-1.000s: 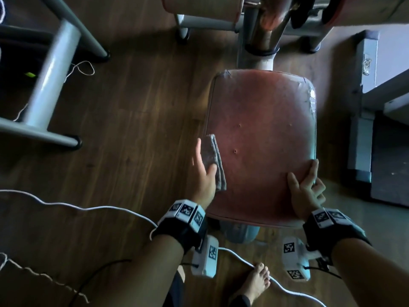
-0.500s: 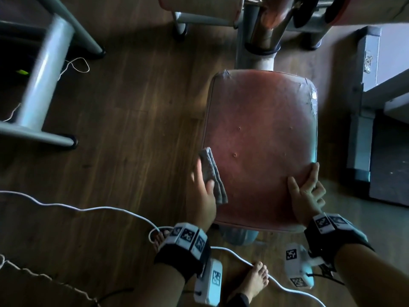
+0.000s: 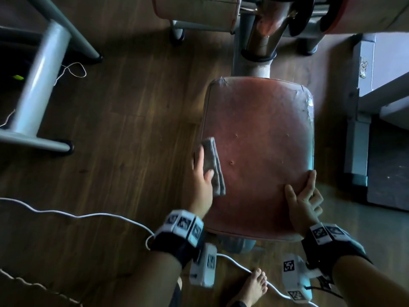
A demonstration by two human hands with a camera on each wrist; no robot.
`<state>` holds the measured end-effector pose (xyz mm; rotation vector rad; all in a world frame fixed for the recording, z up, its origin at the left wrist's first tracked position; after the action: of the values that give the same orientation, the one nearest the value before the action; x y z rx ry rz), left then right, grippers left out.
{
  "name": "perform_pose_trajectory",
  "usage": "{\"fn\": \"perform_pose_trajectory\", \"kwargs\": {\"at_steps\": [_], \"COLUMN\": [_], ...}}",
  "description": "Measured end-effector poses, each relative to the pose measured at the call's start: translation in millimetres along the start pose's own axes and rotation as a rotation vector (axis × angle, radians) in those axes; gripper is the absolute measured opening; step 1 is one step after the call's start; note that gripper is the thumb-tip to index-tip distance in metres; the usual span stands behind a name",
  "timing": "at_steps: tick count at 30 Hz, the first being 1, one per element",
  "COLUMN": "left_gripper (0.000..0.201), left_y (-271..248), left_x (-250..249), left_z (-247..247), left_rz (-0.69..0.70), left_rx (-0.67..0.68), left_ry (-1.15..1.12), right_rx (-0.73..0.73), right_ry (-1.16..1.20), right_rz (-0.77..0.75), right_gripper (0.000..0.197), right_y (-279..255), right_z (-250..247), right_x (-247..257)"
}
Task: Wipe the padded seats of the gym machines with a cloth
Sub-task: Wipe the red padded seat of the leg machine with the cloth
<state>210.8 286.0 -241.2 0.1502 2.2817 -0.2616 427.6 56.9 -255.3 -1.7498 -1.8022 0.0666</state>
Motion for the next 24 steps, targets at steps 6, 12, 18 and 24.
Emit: {"fn": "perform_pose_trajectory", "kwargs": {"at_steps": [6,12,18,24], "left_gripper": [0.07,0.069,0.074,0.079], "left_y": [49,-10,34,23], "left_x": [-19,3,-12,-22], "left_z": [26,-4,16,4], "left_rz": [-0.046,0.061,0.072,0.112], "left_rx": [0.048,-0.021,0.004,-0.026], "left_ry": [-0.12,0.025,0.055,0.07], "right_rx": [0.021,0.017,0.005,0.014], "right_ry": [0.016,0.031,0.033,0.035], "right_rz": [0.003,0.009,0.008,0.008], "right_gripper": [0.073,0.074,0.074,0.072], "right_y": [0,-1,1,0], "right_z": [0,0,0,0], "right_x": [0,2,0,-1]}}
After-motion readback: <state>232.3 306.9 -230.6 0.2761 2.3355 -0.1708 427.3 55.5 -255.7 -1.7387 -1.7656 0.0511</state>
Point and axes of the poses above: each hand's wrist, its own y-axis towards the middle knuckle, its own z-axis out of the palm, x = y × z, the point moved 9 cm from there along y, towards the middle knuckle, and after that the axes turned 14 degrees about -x, right-handed, at the moved point
